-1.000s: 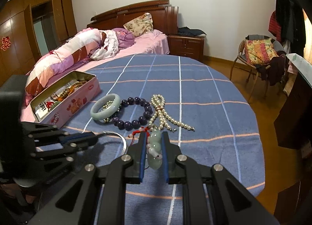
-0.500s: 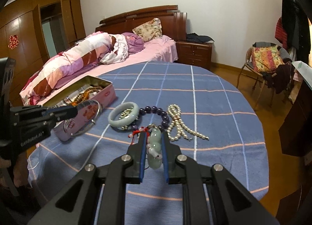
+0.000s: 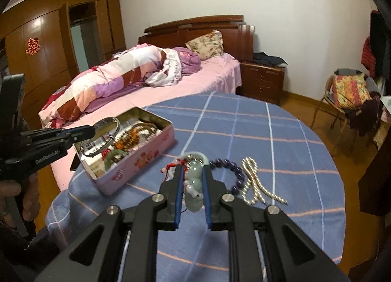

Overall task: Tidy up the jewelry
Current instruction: 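Carry the silver bangle over the tin with both grippers and lower it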

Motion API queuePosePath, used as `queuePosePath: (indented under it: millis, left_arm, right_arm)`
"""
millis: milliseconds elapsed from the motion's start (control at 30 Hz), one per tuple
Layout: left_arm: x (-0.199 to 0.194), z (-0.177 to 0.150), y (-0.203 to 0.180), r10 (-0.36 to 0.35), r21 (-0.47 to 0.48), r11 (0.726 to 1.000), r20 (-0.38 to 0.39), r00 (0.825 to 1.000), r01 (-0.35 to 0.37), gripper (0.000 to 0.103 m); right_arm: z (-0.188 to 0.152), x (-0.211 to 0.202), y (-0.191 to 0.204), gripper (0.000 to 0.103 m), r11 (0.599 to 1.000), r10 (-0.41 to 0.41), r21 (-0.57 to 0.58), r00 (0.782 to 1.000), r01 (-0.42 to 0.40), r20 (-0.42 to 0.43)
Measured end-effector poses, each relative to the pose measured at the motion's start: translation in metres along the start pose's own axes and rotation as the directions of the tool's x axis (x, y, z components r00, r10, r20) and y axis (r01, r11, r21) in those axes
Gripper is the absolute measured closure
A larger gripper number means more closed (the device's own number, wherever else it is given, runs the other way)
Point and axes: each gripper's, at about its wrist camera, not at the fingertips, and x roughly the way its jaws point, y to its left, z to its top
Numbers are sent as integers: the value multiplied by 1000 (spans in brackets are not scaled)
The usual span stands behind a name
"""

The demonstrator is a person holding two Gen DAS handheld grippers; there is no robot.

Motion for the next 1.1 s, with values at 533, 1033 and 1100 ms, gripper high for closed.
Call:
queuePosePath:
  millis: [533,1033,1100]
  left_arm:
    - [15,-4,48,77,-62,995,-46,996,-80,101]
    - [35,1,66,67,-78,994,-81,994,-73,101]
    - [39,2,68,64,-82,994,-88,994,-71,101]
  right_arm:
    - [36,35,48,86,990,81,-112,997,-82,-11]
    - [47,79,75,86,979,97,-175,993,-108,-69]
    - [47,85,77,86,977,94,-184,993,-106,-76]
